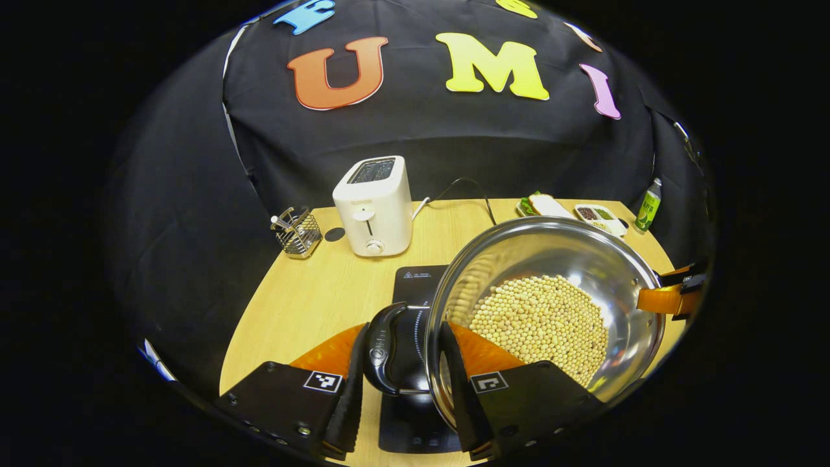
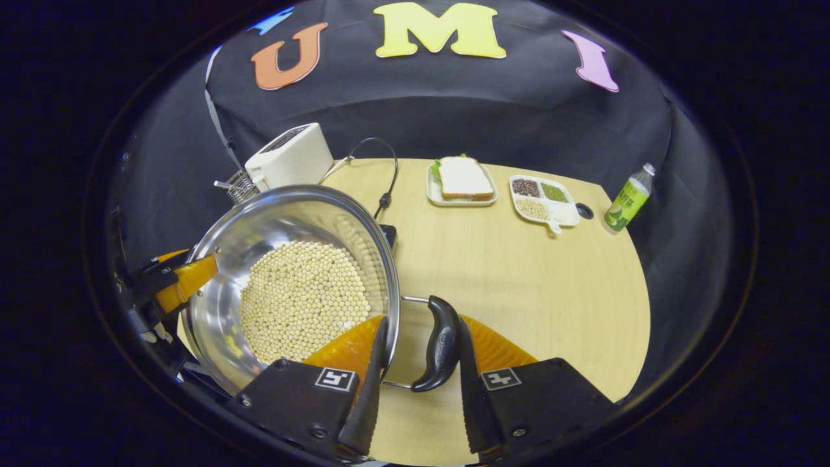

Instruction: First push the handle of the pot to place it horizontally, then grasp the pot with both hands and set it on the induction cooktop.

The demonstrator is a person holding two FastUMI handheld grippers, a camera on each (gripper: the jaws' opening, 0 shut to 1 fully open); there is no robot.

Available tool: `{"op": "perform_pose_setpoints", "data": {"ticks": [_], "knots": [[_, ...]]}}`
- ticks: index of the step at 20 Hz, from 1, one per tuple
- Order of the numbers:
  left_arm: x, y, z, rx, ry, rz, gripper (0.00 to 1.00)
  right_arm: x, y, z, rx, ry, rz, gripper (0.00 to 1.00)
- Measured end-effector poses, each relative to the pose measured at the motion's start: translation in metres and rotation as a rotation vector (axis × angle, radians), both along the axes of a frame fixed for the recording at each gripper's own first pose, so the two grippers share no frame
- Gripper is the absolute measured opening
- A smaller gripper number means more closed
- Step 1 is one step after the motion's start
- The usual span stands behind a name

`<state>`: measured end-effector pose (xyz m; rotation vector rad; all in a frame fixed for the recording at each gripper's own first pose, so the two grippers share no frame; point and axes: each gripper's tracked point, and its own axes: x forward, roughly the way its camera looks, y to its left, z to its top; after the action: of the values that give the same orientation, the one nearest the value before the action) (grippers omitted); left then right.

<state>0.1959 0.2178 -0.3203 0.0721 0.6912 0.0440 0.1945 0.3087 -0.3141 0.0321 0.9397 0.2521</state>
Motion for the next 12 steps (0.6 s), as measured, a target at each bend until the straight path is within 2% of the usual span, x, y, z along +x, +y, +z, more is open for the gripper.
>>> {"op": "perform_pose_setpoints", "data": {"ticks": [5,6,11,12], "knots": [[0.011,0.021,-0.012,0.001,0.011,0.001,0.57,0.008,0.023,-0.008,-0.008,0.013,-0.005,0.54],[0.014,0.025,-0.015,0.004,0.013,0.001,0.57,0.011,0.026,-0.01,-0.01,0.013,-0.004,0.57],[0.022,0.033,-0.029,-0.008,0.026,0.008,0.57,0.018,0.037,-0.021,-0.02,0.032,-0.012,0.54],[0.023,0.033,-0.032,-0.01,0.029,0.005,0.57,0.019,0.037,-0.023,-0.024,0.029,-0.013,0.57]]}}
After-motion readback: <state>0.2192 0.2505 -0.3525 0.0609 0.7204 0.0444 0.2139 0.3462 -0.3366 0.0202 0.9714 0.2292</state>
